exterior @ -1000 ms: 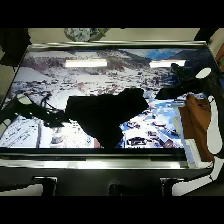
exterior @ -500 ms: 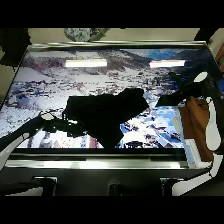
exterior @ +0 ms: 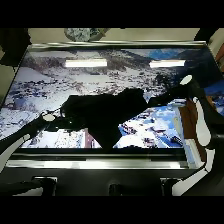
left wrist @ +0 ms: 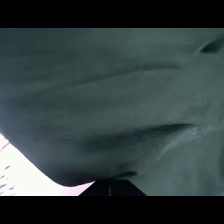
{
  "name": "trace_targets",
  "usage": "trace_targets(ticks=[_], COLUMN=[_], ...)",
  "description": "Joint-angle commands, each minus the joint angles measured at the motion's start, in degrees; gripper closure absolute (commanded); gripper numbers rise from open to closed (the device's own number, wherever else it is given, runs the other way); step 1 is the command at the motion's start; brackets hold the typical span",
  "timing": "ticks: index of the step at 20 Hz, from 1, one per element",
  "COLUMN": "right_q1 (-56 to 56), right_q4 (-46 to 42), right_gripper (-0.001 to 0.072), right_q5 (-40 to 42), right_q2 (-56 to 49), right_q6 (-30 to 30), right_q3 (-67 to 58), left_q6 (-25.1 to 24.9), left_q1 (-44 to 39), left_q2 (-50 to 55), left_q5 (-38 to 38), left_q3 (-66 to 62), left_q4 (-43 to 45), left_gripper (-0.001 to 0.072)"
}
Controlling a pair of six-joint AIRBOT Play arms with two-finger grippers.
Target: Fold the shirts.
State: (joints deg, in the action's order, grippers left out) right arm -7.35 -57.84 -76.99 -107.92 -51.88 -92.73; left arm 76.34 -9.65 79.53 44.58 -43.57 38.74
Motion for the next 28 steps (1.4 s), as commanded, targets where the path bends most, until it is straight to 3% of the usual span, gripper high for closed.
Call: trace_targets(ticks=[1, 2, 4, 5, 9, 13, 16, 19, 22, 24, 28], right_q1=[2.69, 3.30, 4.35, 4.57, 4.57, 4.57, 4.57, 4.57, 4.57, 4.57, 4.57], right_q4=[0.39, 0.37, 0.57, 0.28, -1.18, -3.69, -6.19, -5.84, -6.86, -7.02, -8.28], right_gripper=[0.0049, 0.0071, 0.0337, 0.0654, 0.0667, 0.0665, 0.0665, 0.0665, 0.0665, 0.0665, 0.0665], right_q5=[4.48, 5.44, 7.08, 7.02, 4.11, 8.41, 18.82, 19.15, 17.68, 17.31, 10.49], right_q2=[-2.49, -3.13, -4.11, -4.00, 5.53, 30.47, 51.82, 64.78, 71.21, 72.50, 68.04], right_q6=[-0.79, -1.22, -3.23, -3.32, 3.50, 9.49, 9.09, 3.74, -0.59, -2.19, -2.19], right_q3=[0.02, 0.02, 0.02, -0.02, -0.33, -4.66, -5.60, -5.60, -5.60, -5.60, -5.60], left_q6=[-1.01, -1.64, -7.45, -8.00, -8.04, -7.74, -3.23, 2.43, 2.82, 6.69, 7.96], left_q1=[-0.07, -0.07, 0.00, 0.44, 5.77, 11.87, 16.85, 17.66, 17.66, 17.66, 17.66], left_q2=[-2.16, -2.58, -2.97, -3.04, -8.66, -23.56, -32.94, -40.22, -44.41, -45.05, -42.23], left_q5=[-0.70, -0.76, -1.14, -1.11, 1.09, 2.97, 2.95, 3.21, 3.32, 3.76, 12.96], left_q3=[0.00, 0.00, -0.39, -0.94, -10.69, -34.97, -51.91, -55.47, -55.47, -55.47, -54.55], left_q4=[-0.37, -0.35, -0.33, -0.31, 2.10, 8.70, 9.79, 9.79, 11.72, 16.37, 24.83], left_gripper=[0.0681, 0.0681, 0.0681, 0.0682, 0.0684, 0.0683, 0.0683, 0.0683, 0.0683, 0.0684, 0.0684])
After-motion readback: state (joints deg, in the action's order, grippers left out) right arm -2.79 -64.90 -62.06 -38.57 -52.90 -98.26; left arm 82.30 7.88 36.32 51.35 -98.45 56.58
